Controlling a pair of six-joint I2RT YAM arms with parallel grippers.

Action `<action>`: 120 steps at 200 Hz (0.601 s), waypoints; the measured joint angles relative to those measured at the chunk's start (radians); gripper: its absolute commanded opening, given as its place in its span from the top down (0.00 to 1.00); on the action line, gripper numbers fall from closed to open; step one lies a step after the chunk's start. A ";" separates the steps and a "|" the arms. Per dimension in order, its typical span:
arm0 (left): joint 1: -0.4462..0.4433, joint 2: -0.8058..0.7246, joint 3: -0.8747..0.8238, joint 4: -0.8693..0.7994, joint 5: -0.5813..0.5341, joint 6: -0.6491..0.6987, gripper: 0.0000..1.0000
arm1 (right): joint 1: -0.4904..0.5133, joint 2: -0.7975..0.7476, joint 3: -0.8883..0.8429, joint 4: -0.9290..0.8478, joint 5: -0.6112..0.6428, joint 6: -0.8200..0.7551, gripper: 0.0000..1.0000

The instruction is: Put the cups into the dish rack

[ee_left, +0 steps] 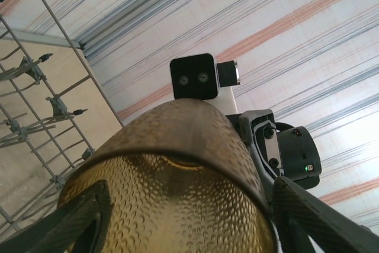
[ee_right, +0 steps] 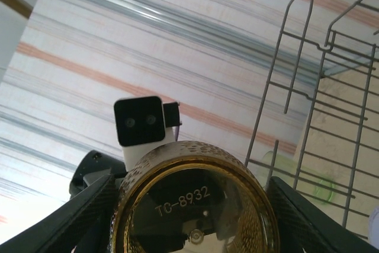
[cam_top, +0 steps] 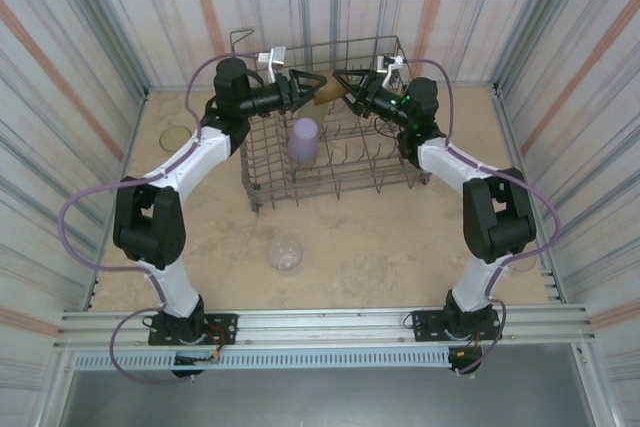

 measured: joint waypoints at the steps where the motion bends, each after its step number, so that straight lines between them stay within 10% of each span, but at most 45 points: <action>1: 0.000 -0.001 0.000 -0.001 0.000 0.001 0.20 | 0.000 -0.001 0.000 -0.002 0.000 -0.002 0.62; 120: 0.102 -0.193 -0.079 -0.315 -0.049 0.190 0.01 | -0.057 -0.145 0.135 -0.671 0.168 -0.518 0.61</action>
